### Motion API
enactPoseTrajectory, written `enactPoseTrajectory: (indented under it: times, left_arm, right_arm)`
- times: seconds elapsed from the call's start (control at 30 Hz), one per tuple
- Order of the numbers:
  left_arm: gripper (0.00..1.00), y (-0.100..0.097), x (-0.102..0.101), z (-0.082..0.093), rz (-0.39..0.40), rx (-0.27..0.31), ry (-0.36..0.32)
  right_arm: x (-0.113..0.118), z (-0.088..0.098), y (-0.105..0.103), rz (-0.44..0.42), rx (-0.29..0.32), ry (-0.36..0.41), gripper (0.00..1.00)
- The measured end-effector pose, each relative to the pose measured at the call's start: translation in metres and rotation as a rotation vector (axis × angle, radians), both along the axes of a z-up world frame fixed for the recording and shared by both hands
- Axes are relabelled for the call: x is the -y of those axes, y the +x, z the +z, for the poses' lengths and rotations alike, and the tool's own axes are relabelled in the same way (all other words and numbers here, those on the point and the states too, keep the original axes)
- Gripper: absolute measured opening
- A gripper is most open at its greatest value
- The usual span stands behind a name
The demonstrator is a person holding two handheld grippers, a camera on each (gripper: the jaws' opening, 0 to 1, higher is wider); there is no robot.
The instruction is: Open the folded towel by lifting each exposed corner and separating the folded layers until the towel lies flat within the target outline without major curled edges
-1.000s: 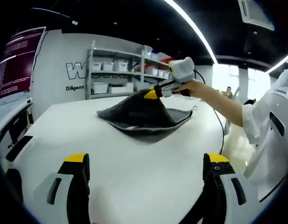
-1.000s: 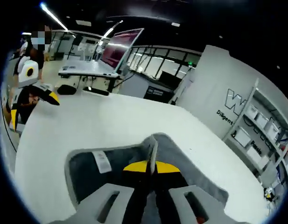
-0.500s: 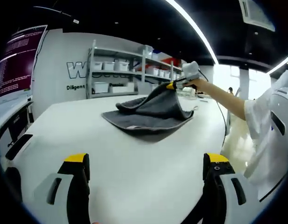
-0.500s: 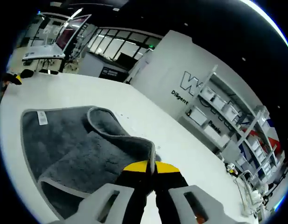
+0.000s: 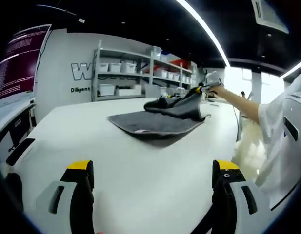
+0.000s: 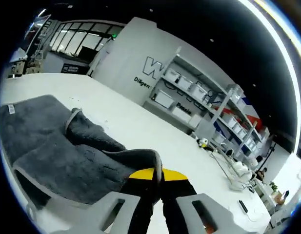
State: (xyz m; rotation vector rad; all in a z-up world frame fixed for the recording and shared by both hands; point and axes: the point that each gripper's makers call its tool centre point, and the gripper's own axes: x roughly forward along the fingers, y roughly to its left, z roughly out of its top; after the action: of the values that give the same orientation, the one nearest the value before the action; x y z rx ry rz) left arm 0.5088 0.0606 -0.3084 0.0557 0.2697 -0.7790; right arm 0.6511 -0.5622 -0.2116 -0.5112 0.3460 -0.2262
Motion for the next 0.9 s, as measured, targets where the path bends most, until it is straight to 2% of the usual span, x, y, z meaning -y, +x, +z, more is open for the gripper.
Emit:
enactPoseTrajectory:
  times: [0.27,0.37,0.43,0.53,0.63,0.73,0.8,0.9]
  left_arm:
    - [0.99,0.0,0.005,0.0,0.0,-0.003,0.009]
    - [0.99,0.001,0.006,-0.001,0.001,-0.007,0.016]
    - [0.99,0.002,0.008,-0.001,-0.001,-0.009,0.02]
    - [0.99,0.003,0.011,-0.002,-0.009,-0.013,0.029]
    - [0.99,0.004,0.014,-0.001,-0.014,-0.014,0.038]
    - [0.99,0.005,0.017,-0.001,-0.019,-0.015,0.041]
    - [0.99,0.006,0.019,-0.001,-0.022,-0.015,0.045]
    - [0.99,0.006,0.021,-0.001,-0.029,-0.017,0.049]
  right_arm:
    - [0.087,-0.018,-0.046,-0.212,0.005,-0.002,0.0]
    - [0.116,-0.037,-0.071,-0.306,-0.025,0.022,0.0]
    - [0.134,-0.053,-0.09,-0.355,-0.076,-0.002,0.0]
    - [0.154,-0.07,-0.106,-0.387,-0.097,0.014,0.0]
    - [0.165,-0.081,-0.117,-0.406,-0.109,0.025,0.0]
    - [0.167,-0.088,-0.12,-0.387,-0.11,0.041,0.0]
    - [0.161,-0.091,-0.115,-0.331,-0.1,0.072,0.07]
    - [0.155,-0.09,-0.12,-0.301,-0.085,0.102,0.2]
